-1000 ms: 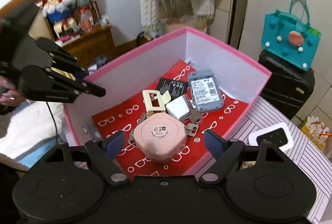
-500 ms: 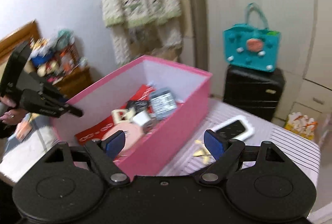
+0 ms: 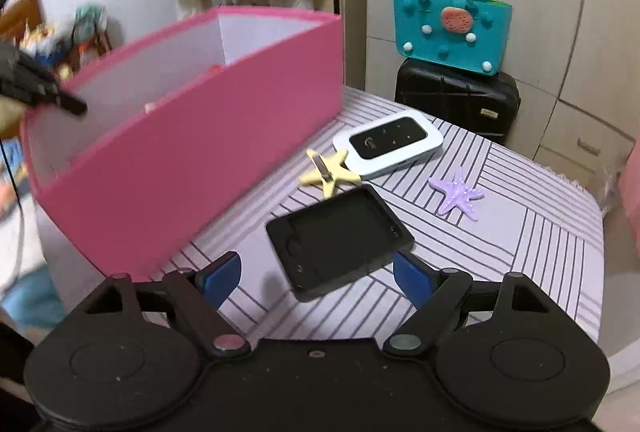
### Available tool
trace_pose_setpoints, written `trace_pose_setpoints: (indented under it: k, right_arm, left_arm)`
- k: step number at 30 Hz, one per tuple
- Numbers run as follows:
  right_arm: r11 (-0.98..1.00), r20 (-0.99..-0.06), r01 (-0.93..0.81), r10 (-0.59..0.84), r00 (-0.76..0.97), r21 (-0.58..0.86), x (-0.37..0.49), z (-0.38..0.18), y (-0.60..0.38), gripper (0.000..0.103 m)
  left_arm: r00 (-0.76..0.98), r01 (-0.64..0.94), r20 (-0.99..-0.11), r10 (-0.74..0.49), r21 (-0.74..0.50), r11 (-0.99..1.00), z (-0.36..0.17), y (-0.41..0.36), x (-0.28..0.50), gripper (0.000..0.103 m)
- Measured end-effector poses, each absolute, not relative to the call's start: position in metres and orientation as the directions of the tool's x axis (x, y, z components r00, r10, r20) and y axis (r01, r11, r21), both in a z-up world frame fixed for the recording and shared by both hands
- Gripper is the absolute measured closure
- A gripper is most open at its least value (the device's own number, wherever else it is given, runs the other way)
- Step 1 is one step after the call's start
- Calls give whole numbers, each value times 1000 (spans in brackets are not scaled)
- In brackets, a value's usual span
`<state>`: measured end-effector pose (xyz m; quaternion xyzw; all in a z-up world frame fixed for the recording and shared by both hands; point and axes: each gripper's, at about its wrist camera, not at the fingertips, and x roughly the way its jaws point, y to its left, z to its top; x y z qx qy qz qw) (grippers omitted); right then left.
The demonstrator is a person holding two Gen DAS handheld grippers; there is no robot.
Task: Organize rigid objects
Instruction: 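Move the right gripper to the black square case and grasp it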
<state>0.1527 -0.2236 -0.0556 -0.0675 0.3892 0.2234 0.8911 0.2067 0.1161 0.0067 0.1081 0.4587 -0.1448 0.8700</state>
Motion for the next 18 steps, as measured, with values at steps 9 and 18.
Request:
trace_pose_setpoints:
  k: [9, 18]
  right_arm:
    - [901, -718, -430, 339, 607, 61, 172, -86, -224, 12]
    - [906, -657, -419, 347, 669, 52, 171, -94, -217, 3]
  left_arm:
    - [536, 336, -832, -145, 53, 940, 6, 116, 208, 90]
    - [534, 328, -833, -146, 45, 943, 7, 117, 208, 90]
